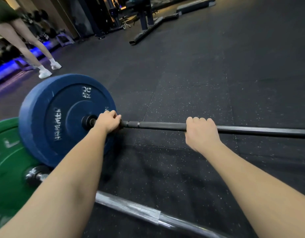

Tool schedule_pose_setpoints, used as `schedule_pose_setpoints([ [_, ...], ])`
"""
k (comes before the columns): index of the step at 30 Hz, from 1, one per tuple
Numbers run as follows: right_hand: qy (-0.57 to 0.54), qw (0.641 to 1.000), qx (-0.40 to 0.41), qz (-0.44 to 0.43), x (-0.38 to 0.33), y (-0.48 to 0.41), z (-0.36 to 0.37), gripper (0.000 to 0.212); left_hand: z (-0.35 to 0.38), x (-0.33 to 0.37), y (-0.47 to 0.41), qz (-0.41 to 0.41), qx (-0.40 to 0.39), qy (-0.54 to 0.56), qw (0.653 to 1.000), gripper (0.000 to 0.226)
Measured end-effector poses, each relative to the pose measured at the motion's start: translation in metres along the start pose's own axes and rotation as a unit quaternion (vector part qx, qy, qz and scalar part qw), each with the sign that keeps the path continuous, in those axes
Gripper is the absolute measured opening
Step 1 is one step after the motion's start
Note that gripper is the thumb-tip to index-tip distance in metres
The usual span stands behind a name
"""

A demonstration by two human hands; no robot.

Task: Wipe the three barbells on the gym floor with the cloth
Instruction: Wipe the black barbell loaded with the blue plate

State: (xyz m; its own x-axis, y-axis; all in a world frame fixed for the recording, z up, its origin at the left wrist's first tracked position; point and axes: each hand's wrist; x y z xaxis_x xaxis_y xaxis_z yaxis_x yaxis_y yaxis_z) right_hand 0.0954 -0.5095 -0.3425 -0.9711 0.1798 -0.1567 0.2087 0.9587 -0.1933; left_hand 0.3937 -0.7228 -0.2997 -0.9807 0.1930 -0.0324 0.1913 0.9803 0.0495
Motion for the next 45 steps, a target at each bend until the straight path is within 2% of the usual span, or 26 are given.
schedule_pose_setpoints([
  [5,0.008,1.000,-0.007,0.015,-0.004,0.001,0.000,0.025,0.004,0.029,0.021,0.020,0.069,0.074,0.995,0.023],
  [11,0.014,0.999,-0.025,0.020,-0.003,-0.002,-0.002,0.024,0.012,0.103,0.055,0.102,0.076,0.088,0.988,0.018],
  [16,0.007,0.999,-0.035,0.015,-0.003,-0.003,-0.005,0.025,0.008,0.080,0.051,0.185,0.069,0.079,0.977,0.015],
  [18,0.004,0.999,-0.041,0.011,-0.002,-0.004,-0.005,0.025,0.009,0.058,0.041,0.179,0.075,0.079,0.978,0.016],
  [21,0.007,0.999,-0.045,0.012,-0.003,-0.004,-0.004,0.025,0.011,0.029,0.027,0.124,0.070,0.081,0.986,0.019],
  [24,0.033,0.999,-0.030,0.018,-0.005,-0.003,-0.002,0.024,0.011,0.039,0.028,0.057,0.076,0.076,0.993,0.028],
  [26,0.034,0.999,-0.028,0.023,-0.006,-0.003,-0.003,0.023,0.008,0.064,0.035,0.042,0.077,0.055,0.995,0.030],
  [32,0.021,0.998,-0.055,0.019,-0.006,-0.002,-0.011,0.022,0.010,0.156,0.073,0.111,0.055,0.053,0.991,0.026],
  [36,0.010,0.998,-0.063,0.012,-0.005,-0.002,-0.014,0.012,0.014,0.155,0.073,0.154,0.042,0.071,0.985,0.028],
  [39,-0.012,0.995,-0.100,-0.011,0.000,0.000,-0.022,0.035,0.013,0.146,0.068,0.176,0.034,0.083,0.980,0.027],
  [42,-0.011,0.990,-0.140,-0.030,0.018,0.007,-0.028,0.062,0.018,0.150,0.070,0.167,0.062,0.081,0.981,0.028],
  [45,0.071,0.991,-0.109,-0.014,0.061,0.017,-0.041,0.079,0.017,0.152,0.069,0.157,0.058,0.080,0.983,0.028],
])
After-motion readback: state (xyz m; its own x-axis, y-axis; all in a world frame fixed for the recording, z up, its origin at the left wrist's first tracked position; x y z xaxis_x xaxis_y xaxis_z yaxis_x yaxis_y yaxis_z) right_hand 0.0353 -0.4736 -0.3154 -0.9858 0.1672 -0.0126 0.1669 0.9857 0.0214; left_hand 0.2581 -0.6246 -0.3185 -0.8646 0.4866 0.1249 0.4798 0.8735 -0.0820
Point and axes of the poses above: each hand's wrist, its own y-axis away from the middle knuckle, its own z-axis out of the palm, x = y × z, and after that the axes turned 9 degrees about -y, right-handed
